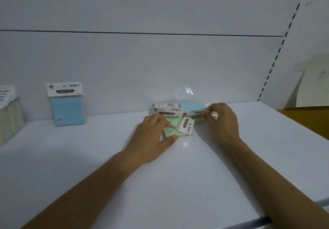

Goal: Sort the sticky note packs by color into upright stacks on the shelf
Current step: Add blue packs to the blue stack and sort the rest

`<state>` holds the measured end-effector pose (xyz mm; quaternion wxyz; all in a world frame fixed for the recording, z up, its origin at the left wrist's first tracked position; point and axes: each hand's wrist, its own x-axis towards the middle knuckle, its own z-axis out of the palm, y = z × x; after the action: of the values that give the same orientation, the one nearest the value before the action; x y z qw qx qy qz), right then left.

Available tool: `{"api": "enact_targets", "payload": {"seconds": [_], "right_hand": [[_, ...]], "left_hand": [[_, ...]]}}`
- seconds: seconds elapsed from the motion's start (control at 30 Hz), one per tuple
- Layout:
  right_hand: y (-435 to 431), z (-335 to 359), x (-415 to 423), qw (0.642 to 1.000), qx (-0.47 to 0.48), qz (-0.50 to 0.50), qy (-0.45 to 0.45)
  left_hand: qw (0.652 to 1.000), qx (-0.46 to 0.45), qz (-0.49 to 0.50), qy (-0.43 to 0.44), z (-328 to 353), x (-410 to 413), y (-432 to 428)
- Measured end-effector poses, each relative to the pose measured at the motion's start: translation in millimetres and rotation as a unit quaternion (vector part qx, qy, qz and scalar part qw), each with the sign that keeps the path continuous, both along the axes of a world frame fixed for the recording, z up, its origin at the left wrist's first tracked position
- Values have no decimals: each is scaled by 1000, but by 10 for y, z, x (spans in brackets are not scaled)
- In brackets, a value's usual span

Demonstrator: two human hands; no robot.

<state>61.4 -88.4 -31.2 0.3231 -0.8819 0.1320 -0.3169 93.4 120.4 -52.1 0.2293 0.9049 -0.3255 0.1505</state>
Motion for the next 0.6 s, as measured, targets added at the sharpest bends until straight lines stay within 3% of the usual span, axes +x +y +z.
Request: {"api": "enact_targets", "payload": {"seconds": [0.17,0.37,0.53,0.6], "right_hand": [[35,46,37,982,-17,34,-183],[22,52,0,967,42,42,-249],[100,70,-59,968,67,81,-230],[129,64,-72,965,110,152,-183]], "left_hand": [[999,-35,-1,14,12,-12,-1],[997,-74,25,5,70,-40,-12],[989,-49,121,62,49,-5,7],[986,-35,136,88,52,-6,10]]}}
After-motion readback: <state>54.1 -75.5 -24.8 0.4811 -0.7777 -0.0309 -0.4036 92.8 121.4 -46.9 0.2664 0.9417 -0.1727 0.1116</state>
